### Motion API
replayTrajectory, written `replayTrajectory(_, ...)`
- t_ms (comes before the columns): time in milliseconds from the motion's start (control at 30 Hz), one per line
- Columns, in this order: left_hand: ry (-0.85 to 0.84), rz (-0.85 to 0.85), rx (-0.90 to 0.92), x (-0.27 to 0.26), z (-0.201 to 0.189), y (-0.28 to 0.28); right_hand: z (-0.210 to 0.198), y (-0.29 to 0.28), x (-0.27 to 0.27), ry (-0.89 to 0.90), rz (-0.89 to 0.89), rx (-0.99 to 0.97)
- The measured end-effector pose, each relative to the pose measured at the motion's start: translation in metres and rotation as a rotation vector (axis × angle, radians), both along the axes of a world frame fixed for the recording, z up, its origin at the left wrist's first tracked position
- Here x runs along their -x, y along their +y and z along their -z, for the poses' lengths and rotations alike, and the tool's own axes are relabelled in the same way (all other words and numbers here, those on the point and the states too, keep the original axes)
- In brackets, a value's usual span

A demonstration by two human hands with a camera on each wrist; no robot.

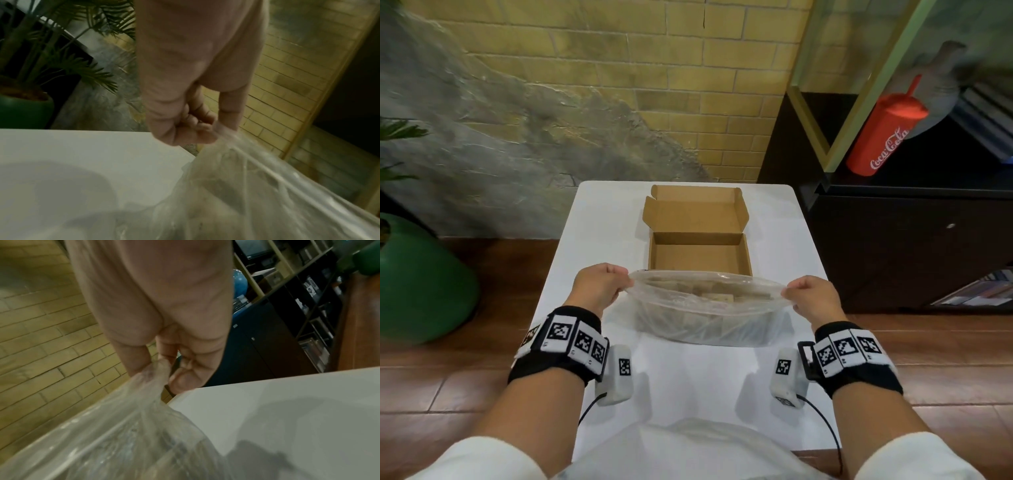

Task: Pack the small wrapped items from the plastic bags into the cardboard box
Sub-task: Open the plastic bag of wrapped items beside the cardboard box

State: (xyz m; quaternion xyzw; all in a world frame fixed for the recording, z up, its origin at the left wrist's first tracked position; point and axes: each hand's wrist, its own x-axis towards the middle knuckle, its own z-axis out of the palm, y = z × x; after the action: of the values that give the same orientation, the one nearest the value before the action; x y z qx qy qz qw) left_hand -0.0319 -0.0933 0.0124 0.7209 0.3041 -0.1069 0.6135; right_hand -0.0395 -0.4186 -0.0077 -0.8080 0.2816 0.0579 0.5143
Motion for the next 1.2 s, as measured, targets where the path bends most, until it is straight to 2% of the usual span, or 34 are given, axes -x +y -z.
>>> replayTrajectory(100,-0.038,0.010,-0.091,0.002,0.000,-0.001,0.001,-0.001,-0.002,0.007,-0.016,0.092)
replayTrajectory(200,-0.069,0.010,-0.007,0.001,0.001,-0.002,0.001,0.000,-0.003,-0.003,0.040,-0.148)
replayTrajectory(300,-0.018,-0.047,0.253,-0.002,0.001,-0.002,-0.005,0.003,-0.002,0.012,0.136,-0.485)
replayTrajectory(400,0.108,-0.240,0.596,-0.002,0.008,0.003,-0.004,0.001,-0.002,0.032,0.318,-0.782)
replayTrajectory(500,0.216,-0.308,0.762,0.000,0.015,0.006,0.003,-0.004,-0.001,0.066,0.400,-0.922)
replayTrajectory(600,0.222,-0.287,0.837,-0.001,0.014,0.005,0.003,-0.004,-0.001,0.090,0.405,-0.973)
replayTrajectory(667,0.207,-0.276,0.857,-0.001,0.010,0.005,0.000,-0.003,-0.001,0.078,0.329,-0.937)
replayTrajectory(733,0.194,-0.245,0.798,-0.001,0.009,0.004,-0.002,-0.003,0.001,0.061,0.192,-0.809)
replayTrajectory(900,0.135,-0.087,0.394,0.001,0.010,-0.003,-0.001,-0.002,0.005,0.097,-0.058,-0.268)
replayTrajectory(1067,0.051,-0.003,0.069,0.000,0.009,-0.001,-0.002,-0.004,0.006,-0.010,-0.101,0.114)
replayTrajectory(1133,0.003,0.054,-0.053,0.001,0.006,-0.001,-0.003,-0.004,0.006,-0.014,-0.087,0.198)
replayTrajectory(1200,-0.038,0.089,-0.094,0.001,0.004,-0.001,-0.001,-0.003,0.003,0.006,-0.062,0.210)
